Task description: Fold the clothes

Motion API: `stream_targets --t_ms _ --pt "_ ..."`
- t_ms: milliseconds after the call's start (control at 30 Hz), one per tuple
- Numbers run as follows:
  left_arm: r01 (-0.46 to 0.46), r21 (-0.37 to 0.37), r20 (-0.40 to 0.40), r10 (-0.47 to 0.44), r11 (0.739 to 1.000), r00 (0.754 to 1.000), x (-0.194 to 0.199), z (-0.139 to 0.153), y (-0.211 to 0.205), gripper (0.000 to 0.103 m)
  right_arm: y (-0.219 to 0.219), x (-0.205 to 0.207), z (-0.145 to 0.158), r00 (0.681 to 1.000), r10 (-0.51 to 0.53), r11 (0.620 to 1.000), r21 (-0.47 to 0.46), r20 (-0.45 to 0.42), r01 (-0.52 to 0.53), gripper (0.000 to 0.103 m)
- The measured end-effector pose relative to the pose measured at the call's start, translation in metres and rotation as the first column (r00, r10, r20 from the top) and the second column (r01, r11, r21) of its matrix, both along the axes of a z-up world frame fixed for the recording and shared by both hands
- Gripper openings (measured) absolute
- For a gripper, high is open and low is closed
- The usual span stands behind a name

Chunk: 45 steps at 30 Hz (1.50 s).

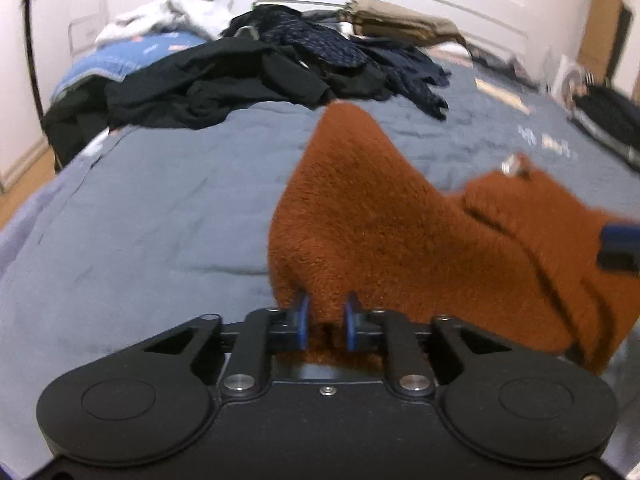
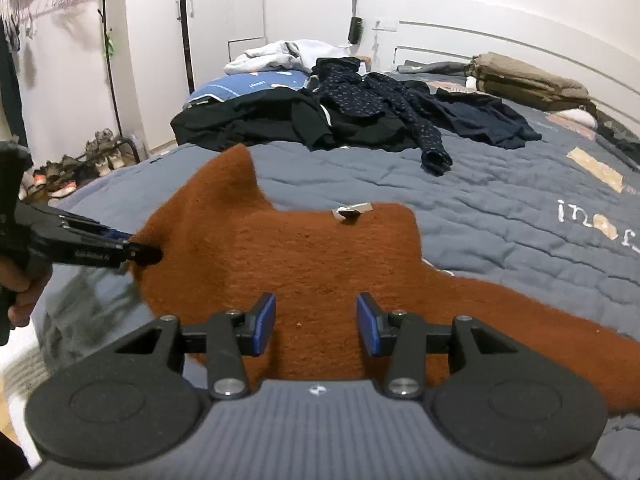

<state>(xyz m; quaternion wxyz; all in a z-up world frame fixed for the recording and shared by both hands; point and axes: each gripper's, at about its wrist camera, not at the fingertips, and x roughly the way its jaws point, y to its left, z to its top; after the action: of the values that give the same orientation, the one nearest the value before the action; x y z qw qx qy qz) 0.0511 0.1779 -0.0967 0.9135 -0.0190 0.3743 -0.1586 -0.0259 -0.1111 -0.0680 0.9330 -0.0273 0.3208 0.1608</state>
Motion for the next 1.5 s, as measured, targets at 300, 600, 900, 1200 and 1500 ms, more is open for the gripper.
stream_targets --t_ms 300,600,900,1200,1500 --pt "-0.241 -0.293 0.066 0.271 0.925 0.96 -0.031 0.056 0.099 0.009 -0.01 -0.004 0.015 1.0 -0.008 0.99 0.144 -0.016 0.011 0.044" --pt "-0.32 -0.108 -0.031 0.319 0.941 0.947 -0.031 0.05 0.1 0.019 0.015 -0.006 0.022 0.999 0.034 0.989 0.142 -0.029 -0.03 0.044" --pt "-0.234 -0.225 0.09 0.259 0.946 0.962 -0.031 0.068 0.072 0.055 0.069 0.001 0.025 0.992 0.117 0.989 0.092 -0.04 -0.113 0.044" --pt "-0.305 -0.247 0.046 0.326 0.92 0.944 -0.029 0.06 0.079 0.055 0.127 0.025 -0.006 0.976 0.163 0.987 0.031 -0.142 -0.16 0.044" --pt "-0.322 -0.257 0.044 0.344 0.911 0.938 -0.031 0.061 0.085 0.055 0.145 0.024 -0.031 0.981 0.151 0.972 -0.161 -0.123 -0.17 0.016"
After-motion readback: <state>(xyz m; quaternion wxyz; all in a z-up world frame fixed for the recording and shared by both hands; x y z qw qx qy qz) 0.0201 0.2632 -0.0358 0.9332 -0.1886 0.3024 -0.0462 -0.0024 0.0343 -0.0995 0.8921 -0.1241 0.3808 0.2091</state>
